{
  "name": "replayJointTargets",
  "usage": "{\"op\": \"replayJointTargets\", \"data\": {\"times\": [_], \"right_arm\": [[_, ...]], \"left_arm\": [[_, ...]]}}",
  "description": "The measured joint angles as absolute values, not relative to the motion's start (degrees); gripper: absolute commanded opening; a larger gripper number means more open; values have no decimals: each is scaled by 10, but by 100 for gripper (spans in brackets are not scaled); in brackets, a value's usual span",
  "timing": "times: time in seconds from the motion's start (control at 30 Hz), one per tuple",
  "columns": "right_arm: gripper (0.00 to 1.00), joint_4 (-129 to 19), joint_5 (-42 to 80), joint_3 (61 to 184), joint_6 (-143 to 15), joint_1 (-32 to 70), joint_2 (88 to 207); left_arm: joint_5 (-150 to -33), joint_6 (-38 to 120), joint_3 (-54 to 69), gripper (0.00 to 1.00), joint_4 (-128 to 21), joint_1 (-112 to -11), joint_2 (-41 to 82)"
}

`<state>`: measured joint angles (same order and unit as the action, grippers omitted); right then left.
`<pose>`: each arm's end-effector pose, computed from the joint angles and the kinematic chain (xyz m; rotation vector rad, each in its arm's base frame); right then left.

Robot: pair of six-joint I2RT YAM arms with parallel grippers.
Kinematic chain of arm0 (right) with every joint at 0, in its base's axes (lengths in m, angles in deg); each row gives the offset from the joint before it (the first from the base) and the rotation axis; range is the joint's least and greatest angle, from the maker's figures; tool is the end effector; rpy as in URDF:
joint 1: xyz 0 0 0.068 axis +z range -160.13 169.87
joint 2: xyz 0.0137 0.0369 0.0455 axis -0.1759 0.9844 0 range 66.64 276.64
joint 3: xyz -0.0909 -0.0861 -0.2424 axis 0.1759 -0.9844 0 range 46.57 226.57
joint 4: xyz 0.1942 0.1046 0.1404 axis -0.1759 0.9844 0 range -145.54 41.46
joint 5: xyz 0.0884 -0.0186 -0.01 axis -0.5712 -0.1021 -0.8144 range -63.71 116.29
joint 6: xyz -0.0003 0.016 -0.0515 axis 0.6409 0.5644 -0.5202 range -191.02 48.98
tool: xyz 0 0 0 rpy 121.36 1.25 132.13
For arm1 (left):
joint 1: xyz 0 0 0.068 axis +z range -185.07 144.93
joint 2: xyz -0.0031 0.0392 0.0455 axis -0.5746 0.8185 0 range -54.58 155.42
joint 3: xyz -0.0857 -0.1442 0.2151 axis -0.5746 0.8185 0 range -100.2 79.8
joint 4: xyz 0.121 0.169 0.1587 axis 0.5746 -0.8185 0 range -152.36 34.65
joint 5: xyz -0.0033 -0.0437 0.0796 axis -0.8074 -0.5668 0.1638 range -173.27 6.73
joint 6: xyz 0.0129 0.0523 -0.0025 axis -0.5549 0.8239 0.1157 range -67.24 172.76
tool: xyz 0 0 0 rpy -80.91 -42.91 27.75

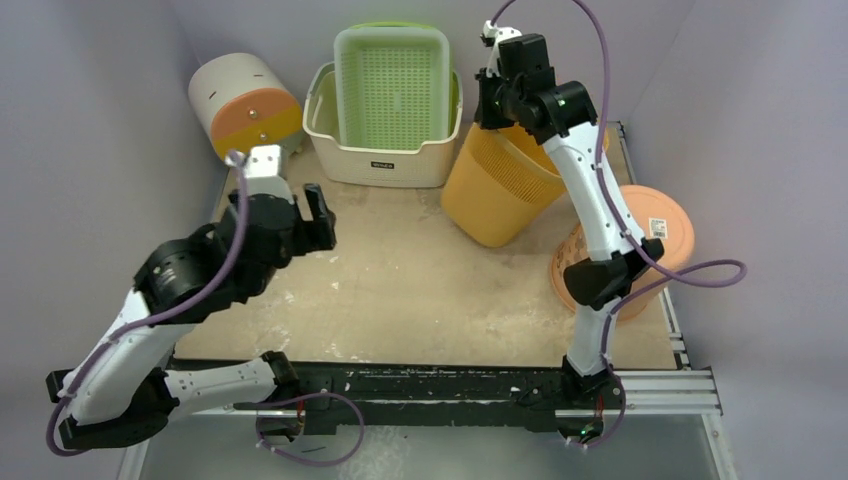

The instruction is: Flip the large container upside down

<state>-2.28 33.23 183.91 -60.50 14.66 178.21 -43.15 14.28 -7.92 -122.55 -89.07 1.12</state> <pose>0.3727 0.1675 0.4691 -0.1801 2.0488 0.2595 0.0950 -0.0916 0.4540 -0.1052 2.0329 -0.2442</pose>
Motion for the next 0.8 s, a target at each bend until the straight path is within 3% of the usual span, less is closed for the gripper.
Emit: {"op": "replayJointTargets", "data": {"times": [0.17,0.33,0.57,0.8], "right_arm": [[0,0,291,1834,-527,202,1719],[0,-68,201,1696,-440,248,1602],[0,-335,126,1428,-268,314,1480],[0,-697,136,1222,-153,383,1521]], "left_arm": [[-334,144,-194,80,-1262,-891,16],[-256,143,-255,80,-1299,-891,3],[-214,139,-294,78,-1320,-891,-15],[-212,145,-345,76,-1323,-891,2]]}}
